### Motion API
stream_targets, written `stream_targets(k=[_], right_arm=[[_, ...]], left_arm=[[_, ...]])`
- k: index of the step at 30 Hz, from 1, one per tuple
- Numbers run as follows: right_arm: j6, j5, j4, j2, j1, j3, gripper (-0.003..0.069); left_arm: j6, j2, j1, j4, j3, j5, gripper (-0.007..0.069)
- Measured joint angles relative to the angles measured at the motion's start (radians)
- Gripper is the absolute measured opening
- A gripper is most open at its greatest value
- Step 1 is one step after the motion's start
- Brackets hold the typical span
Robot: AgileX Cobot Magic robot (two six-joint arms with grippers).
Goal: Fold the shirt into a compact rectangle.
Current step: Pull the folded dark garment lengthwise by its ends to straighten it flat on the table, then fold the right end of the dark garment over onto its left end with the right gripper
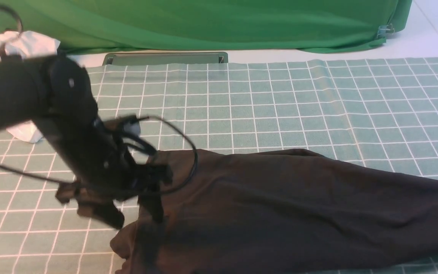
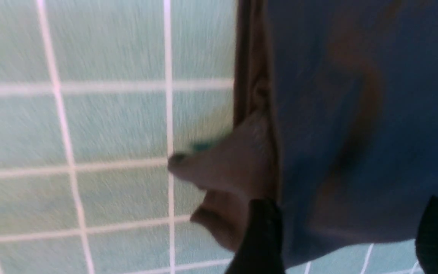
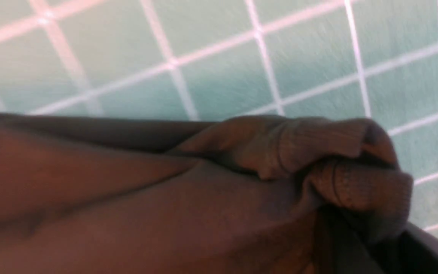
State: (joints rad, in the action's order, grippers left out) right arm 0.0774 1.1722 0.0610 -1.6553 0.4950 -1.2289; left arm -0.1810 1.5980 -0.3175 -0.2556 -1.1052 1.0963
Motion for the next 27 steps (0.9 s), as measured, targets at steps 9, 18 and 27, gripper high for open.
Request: stream_targets(k=[9,18,27], right_arm=[[0.047,0.044,-0.137,0.06,-0.064,-0.07,0.0115],[-0.067,0.041,-0.225,0.164,-0.481,-0.167,0.0115],[-0.276,-0.203,-0.243,0.099,-1.021,-0.273,0.0115]], left_arm=[[-0.017,0.0,0.136,0.045,-0.252,0.013,0.0421],[0.144,0.0,0.408,-0.134,-0.381,0.052,0.0021],[0.204,0.0,0.495,-0.171,-0.381,0.057,0.0015]])
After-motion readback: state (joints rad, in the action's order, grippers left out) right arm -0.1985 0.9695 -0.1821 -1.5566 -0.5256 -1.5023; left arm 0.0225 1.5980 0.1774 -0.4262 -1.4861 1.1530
